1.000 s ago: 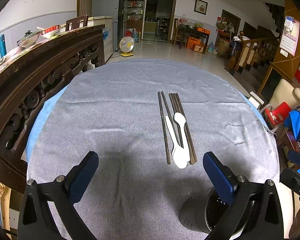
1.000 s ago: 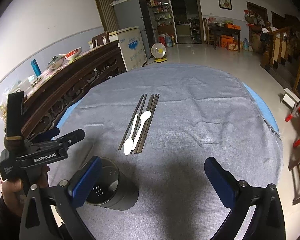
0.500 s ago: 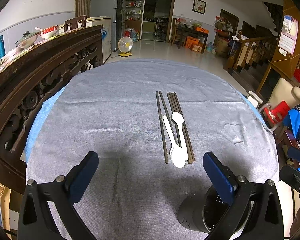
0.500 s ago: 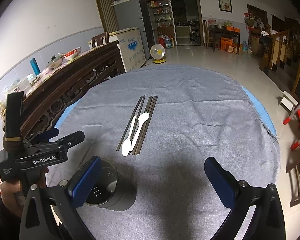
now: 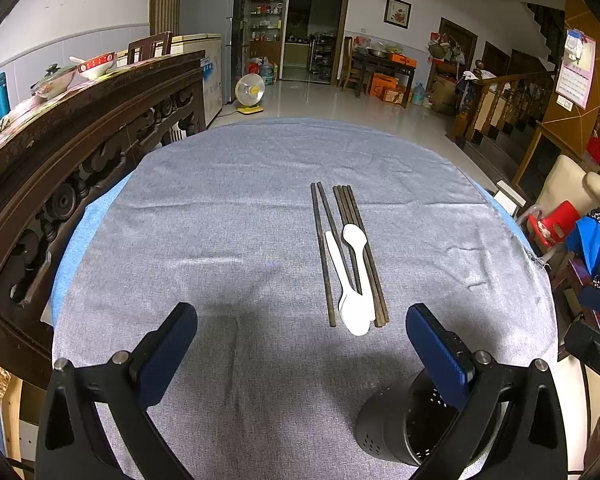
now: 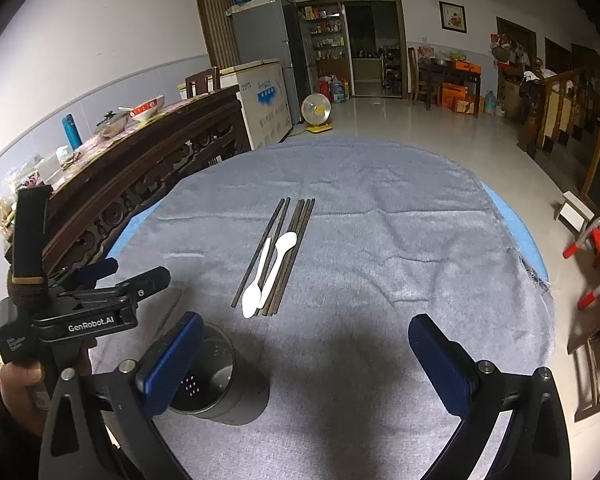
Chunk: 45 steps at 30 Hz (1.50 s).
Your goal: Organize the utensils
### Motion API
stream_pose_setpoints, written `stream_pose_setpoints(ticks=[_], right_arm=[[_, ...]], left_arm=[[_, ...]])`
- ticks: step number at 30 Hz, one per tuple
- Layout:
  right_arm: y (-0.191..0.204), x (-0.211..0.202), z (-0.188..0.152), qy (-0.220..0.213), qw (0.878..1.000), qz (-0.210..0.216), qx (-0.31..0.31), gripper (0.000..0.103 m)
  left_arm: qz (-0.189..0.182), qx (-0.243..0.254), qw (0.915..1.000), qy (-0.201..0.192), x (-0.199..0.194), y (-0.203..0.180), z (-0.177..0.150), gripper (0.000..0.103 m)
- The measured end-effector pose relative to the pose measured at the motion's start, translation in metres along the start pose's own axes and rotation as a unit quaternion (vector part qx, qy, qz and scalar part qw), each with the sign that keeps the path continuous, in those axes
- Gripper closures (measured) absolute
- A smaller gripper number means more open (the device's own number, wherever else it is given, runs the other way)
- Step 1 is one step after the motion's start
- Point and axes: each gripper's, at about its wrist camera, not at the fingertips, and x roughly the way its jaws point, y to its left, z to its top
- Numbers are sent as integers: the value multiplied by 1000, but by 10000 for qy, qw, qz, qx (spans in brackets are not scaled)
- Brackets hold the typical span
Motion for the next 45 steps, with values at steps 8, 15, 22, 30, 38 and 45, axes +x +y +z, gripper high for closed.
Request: stream_pose_setpoints(ticks=[8, 15, 22, 30, 38, 45], right_arm=[[-3, 0, 2, 6, 9999, 85, 77, 0], [-4, 4, 6, 88, 9996, 248, 130, 0], [-32, 32, 15, 540, 9947, 645, 592, 0], [-78, 93, 15, 1400, 9826, 641, 1039, 11], [-89, 171, 41, 2295, 9634, 709, 1187, 32], [-54, 249, 99, 2820, 9534, 597, 895, 34]], left_arm=[[-3, -7, 10000, 4, 0, -1, 0, 0], [-89, -55, 9999, 36, 1, 3, 2, 0], [-135, -377, 9983, 417, 21, 27, 8, 0], [-64, -634, 9912, 1160, 69, 51, 13, 0], [-73, -711, 9865, 1474, 100, 58, 8, 0], [-62, -632, 9854, 1578, 122, 60, 18, 0]])
